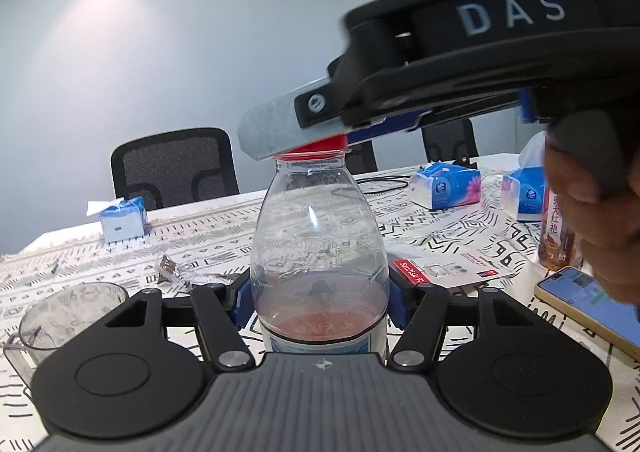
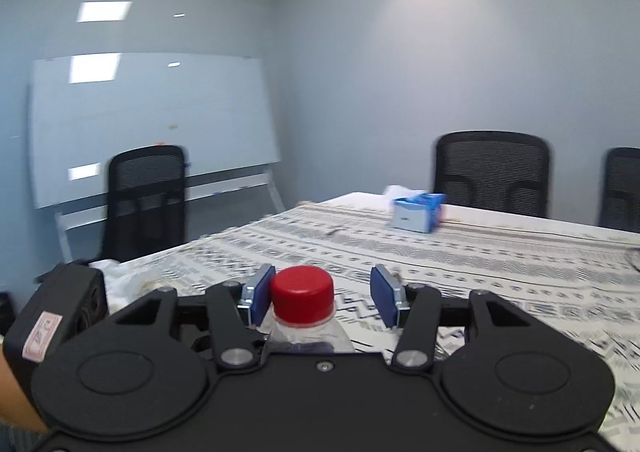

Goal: Unscrew bottle cap and pour
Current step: 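Open the right gripper and lift it off the red cap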

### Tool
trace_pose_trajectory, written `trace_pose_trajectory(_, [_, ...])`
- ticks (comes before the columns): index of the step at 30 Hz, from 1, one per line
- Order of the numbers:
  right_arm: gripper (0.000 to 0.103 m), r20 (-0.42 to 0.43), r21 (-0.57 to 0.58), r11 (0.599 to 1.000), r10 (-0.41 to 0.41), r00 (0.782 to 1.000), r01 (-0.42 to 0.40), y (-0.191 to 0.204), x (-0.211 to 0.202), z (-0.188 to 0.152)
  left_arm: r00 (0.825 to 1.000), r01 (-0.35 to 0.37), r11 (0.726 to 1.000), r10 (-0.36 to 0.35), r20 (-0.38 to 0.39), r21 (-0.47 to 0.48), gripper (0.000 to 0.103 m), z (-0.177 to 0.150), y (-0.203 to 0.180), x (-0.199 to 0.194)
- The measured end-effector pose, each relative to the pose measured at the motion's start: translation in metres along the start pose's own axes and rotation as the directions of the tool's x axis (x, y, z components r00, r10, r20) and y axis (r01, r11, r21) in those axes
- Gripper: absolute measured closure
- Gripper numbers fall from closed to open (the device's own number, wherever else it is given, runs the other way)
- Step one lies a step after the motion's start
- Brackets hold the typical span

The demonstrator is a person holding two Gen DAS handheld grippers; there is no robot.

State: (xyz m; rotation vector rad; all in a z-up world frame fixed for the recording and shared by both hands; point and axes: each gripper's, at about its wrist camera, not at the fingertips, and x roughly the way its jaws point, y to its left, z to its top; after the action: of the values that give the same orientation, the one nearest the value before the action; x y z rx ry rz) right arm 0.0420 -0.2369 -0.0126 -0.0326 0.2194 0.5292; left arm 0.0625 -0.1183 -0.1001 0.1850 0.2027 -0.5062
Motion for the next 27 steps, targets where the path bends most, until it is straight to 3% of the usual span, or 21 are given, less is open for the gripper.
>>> trace_pose_trajectory(2, [0.052, 0.026, -0.036, 0.995, -0.093, 0.995, 0.094, 0.015, -0.006, -0.005, 1.0, -0.004, 1.0, 0.004, 0.004, 0.007, 0.043, 0.0, -0.002, 0.0])
trace_pose_trajectory(5, [0.057, 0.032, -0.02, 0.991, -0.13, 0.991, 0.131, 0.021, -0.007, -0.009, 1.0, -0.008, 1.0, 0.008, 0.002, 0.005, 0.043, 0.0, -0.002, 0.0])
trace_pose_trajectory(8, [0.07, 0.026, 0.013, 0.995, -0.103, 0.994, 0.102, 0.019, -0.008, -0.01, 1.0, -0.011, 1.0, 0.011, -0.001, 0.001, 0.043, 0.001, -0.002, 0.0])
trace_pose_trajectory(22, [0.07, 0.029, 0.004, 0.995, -0.102, 0.994, 0.102, 0.022, -0.006, -0.011, 1.0, -0.006, 1.0, 0.006, -0.004, -0.005, 0.043, 0.001, 0.001, 0.001])
trace_pose_trajectory(27, [0.07, 0.044, -0.063, 0.998, 0.025, 0.999, -0.022, 0.005, -0.006, -0.012, 1.0, 0.007, 1.0, -0.007, -0.009, -0.019, 0.043, 0.001, 0.005, 0.001])
